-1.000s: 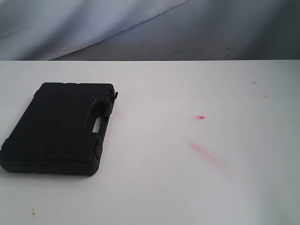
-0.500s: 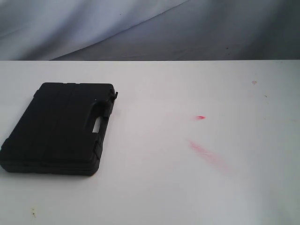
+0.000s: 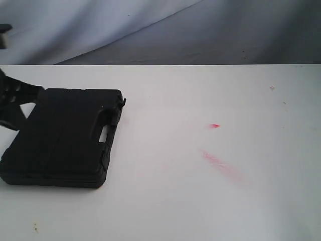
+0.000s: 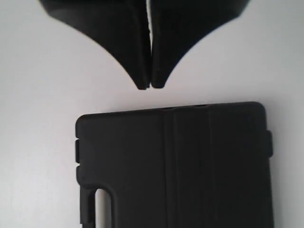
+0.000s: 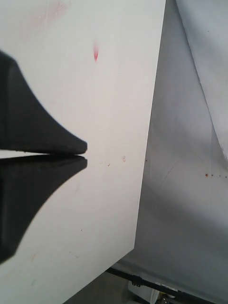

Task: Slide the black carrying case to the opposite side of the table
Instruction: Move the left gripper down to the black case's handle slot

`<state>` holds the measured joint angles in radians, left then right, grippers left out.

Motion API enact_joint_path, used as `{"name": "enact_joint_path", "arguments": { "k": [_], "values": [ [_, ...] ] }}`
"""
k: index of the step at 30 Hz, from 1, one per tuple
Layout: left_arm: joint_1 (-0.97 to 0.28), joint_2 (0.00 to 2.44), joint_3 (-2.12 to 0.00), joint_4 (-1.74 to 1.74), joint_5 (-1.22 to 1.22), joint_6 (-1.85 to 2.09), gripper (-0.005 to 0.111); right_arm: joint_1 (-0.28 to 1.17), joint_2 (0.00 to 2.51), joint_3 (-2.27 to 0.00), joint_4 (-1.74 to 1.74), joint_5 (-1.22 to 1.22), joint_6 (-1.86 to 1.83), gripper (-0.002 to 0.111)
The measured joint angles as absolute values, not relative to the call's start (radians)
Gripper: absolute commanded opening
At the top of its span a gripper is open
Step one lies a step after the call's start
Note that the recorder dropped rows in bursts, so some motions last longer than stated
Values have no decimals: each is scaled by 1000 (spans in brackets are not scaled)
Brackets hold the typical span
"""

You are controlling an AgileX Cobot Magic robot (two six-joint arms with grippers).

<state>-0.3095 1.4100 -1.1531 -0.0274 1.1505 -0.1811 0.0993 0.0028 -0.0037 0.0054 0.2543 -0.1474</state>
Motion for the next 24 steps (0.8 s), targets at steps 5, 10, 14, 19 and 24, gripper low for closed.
{"name": "enact_joint_path", "arguments": {
  "k": [5, 10, 14, 19, 24],
  "values": [
    [-427, 1530, -1202, 5, 1103, -292, 0, 99, 3, -4, 5, 254, -147, 0],
    [-454, 1678, -1293, 5, 1060, -341, 0, 99, 3, -4, 5, 254, -147, 0],
    [-454, 1784, -1357, 0, 1037, -350, 0, 99, 3, -4, 5, 254, -147, 0],
    [-454, 1870, -1376, -9, 933, -352, 0, 99, 3, -4, 5, 254, -147, 0],
    [-454, 1893, -1377, -32, 875, -340, 0, 99, 3, -4, 5, 254, -147, 0]
  ]
}}
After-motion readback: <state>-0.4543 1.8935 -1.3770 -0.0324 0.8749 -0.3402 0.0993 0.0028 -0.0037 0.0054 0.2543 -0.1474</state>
